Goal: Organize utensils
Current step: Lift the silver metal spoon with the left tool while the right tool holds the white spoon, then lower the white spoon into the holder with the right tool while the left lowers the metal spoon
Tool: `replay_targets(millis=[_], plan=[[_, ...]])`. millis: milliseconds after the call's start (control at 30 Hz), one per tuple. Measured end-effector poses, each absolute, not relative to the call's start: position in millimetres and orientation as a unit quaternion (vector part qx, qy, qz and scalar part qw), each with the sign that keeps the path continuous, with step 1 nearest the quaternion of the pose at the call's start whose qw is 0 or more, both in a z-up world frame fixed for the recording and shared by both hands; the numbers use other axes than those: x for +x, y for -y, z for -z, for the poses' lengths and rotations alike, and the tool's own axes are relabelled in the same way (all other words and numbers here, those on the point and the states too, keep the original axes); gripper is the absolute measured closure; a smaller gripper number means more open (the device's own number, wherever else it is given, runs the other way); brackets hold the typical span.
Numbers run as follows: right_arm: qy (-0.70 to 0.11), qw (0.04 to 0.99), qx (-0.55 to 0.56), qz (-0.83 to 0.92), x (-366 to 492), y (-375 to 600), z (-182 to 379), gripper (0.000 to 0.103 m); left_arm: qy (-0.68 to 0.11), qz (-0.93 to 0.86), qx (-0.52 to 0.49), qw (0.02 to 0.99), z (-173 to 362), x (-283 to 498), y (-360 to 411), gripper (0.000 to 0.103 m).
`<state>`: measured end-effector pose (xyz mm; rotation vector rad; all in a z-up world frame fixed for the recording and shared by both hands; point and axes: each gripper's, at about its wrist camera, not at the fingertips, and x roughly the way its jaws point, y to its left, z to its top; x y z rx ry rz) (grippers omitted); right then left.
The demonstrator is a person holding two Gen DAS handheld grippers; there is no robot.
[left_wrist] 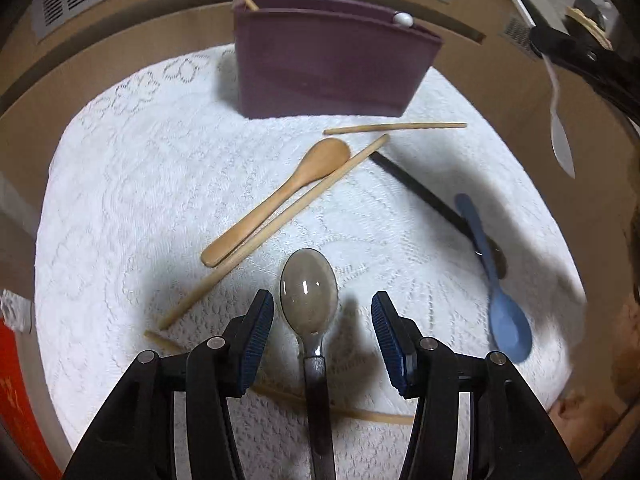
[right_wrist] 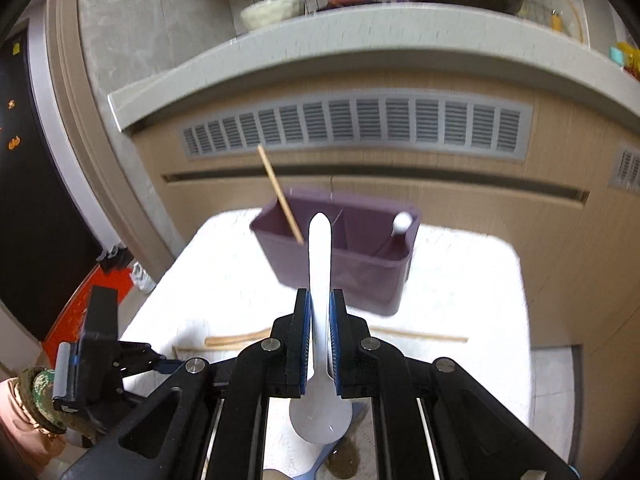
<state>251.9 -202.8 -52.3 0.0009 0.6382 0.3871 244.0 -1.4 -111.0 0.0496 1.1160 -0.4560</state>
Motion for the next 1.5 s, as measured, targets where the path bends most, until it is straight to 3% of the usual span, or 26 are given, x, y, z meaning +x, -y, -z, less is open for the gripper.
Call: replay_targets(millis=[100, 200, 500, 800, 1100, 1300, 1500], plan=[[-0.321, 0.927, 0.0, -0.194, 250, 199, 62, 0.093, -0.53, 0.196, 0.034, 0.824, 122, 250, 6, 0.053], [-0.324, 0.926, -0.001, -0.195, 248, 199, 65, 0.093, -0.515, 0.18, 0.057, 0.836, 125, 247, 10, 0.07], [-0.329, 0.927, 0.004, -0.178, 240, 206, 73, 0.093, -0.441, 0.18, -0.002, 0.879, 82, 224, -3, 0.07], [-0.302, 0.937, 0.006, -0.178, 229, 207, 56, 0.093, -0.288, 0.185, -0.013, 0.94, -32, 221, -3, 0.07], [-0.158, 0.975, -0.01, -0.157, 250, 209, -53, 0.093, -0.089, 0.178, -0.033, 0.98, -163, 277, 10, 0.07], [-0.105, 0.982, 0.002, -0.154, 285, 210, -81, 0.093, -0.04, 0.173, -0.04, 0.983, -162, 317, 18, 0.069], [-0.131, 0.979, 0.022, -0.154, 337, 210, -54, 0.093, -0.06, 0.161, -0.045, 0.984, -119, 367, 32, 0.069]])
